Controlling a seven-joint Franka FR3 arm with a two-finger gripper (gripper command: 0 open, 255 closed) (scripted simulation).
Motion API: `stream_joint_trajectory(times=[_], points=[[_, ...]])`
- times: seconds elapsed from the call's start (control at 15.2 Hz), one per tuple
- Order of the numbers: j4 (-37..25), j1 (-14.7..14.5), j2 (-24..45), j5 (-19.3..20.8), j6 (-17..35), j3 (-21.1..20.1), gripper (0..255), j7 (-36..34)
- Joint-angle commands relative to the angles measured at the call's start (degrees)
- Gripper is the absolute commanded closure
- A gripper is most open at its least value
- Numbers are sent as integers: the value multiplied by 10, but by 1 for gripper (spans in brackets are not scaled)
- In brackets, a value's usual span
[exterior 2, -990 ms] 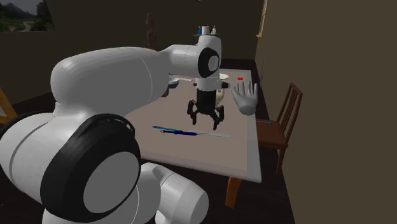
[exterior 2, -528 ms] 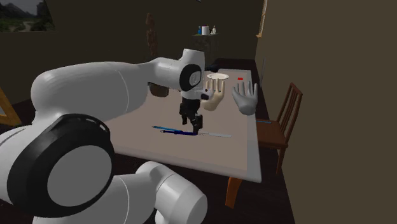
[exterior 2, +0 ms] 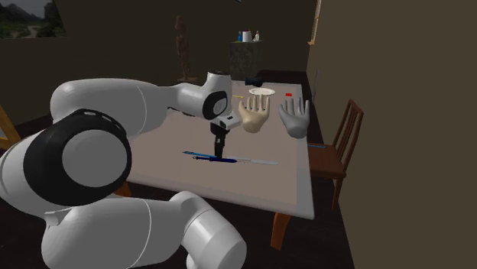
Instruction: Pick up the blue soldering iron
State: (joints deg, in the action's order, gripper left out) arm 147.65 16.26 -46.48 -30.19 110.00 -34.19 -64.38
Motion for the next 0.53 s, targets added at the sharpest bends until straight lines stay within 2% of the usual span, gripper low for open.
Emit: stream_joint_trajectory(times=[0.0,0.46], points=[[3,12,12,-14,27,-24,0,-37],[41,9,29,-35,82,-49,0,-30]])
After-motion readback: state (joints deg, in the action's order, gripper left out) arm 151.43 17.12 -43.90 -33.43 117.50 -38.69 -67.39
